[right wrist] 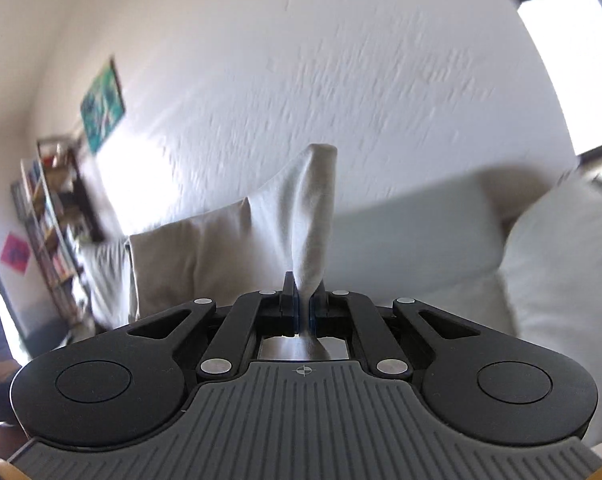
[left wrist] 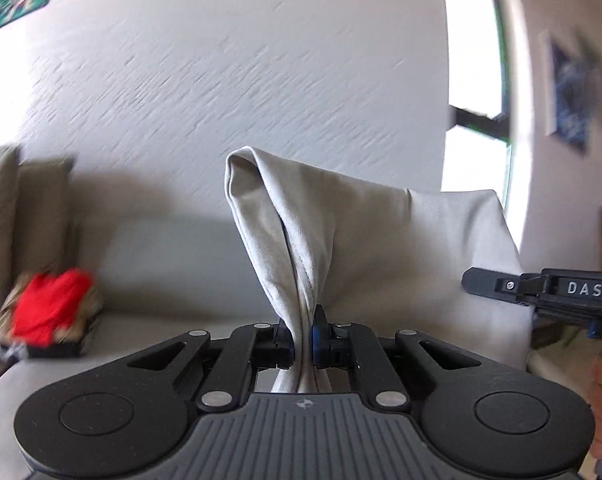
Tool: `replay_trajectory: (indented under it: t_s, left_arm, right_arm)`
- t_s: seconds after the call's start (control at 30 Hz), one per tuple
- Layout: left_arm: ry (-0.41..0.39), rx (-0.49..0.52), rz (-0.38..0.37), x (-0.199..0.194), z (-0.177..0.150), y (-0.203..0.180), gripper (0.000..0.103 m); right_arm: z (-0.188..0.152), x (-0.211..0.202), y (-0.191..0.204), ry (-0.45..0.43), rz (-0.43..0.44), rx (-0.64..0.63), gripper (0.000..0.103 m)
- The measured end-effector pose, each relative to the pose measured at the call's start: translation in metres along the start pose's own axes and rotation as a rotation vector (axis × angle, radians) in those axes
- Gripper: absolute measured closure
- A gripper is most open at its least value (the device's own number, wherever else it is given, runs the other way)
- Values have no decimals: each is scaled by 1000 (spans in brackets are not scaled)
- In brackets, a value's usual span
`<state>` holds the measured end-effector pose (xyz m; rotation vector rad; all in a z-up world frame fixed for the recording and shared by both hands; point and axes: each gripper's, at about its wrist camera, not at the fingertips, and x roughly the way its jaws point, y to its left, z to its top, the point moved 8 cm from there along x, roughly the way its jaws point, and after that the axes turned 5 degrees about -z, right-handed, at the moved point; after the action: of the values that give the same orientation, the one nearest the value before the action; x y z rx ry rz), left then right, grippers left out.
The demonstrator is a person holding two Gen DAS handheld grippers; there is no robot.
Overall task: Fold clothes
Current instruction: 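Lift the folded shirt with both tools and carry it onto the sofa cushion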
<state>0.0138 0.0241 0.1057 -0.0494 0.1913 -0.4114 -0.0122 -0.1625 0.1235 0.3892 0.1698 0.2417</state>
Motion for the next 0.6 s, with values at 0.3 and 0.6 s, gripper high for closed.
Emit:
replay_trajectory:
  t_s: [0.3, 0.6]
  left_arm:
    - [48, -77, -434, 20, 42, -139, 96]
    - [276, -59, -571, 139, -27, -243, 96]
  right_arm:
    - [70, -130, -82, -136, -277, -22, 99]
    - [34, -123, -217, -29, -533, 99, 99]
